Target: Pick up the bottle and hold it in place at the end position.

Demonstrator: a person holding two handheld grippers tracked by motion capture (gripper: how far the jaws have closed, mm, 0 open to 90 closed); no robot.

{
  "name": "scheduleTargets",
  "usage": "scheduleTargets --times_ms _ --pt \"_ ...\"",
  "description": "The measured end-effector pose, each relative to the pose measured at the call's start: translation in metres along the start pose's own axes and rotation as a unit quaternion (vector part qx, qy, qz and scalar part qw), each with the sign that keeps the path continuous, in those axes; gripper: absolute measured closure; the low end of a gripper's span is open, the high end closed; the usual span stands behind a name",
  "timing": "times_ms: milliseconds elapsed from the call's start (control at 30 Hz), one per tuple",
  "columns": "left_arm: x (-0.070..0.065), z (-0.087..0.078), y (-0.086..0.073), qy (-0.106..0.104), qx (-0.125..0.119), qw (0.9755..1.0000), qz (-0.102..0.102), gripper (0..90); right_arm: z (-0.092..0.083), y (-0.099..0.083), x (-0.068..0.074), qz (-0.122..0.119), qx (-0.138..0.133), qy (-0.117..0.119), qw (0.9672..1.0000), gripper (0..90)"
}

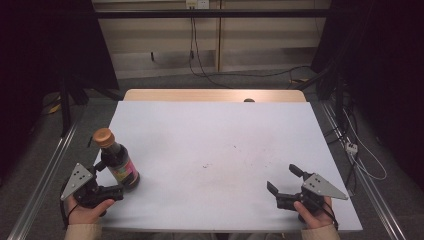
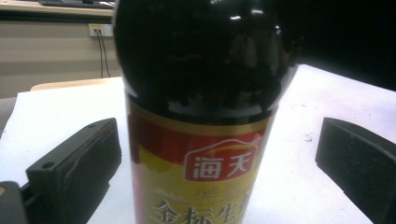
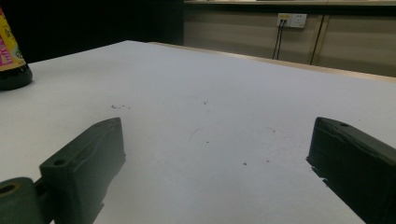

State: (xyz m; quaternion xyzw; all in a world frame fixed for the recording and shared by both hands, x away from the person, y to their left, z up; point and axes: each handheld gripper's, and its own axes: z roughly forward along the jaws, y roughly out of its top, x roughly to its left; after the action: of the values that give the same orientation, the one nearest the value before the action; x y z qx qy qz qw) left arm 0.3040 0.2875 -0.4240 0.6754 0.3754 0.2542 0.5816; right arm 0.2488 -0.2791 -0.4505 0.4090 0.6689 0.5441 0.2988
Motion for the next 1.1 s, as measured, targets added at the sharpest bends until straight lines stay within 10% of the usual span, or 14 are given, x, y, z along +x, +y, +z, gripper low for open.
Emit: scheduleTargets --times_ms 1100 --pt "0.006 0.015 0.018 0.024 -0.001 0.9997 -0.012 11.4 0.003 0.001 0.002 0.001 0.002 0.007 1.0 4.0"
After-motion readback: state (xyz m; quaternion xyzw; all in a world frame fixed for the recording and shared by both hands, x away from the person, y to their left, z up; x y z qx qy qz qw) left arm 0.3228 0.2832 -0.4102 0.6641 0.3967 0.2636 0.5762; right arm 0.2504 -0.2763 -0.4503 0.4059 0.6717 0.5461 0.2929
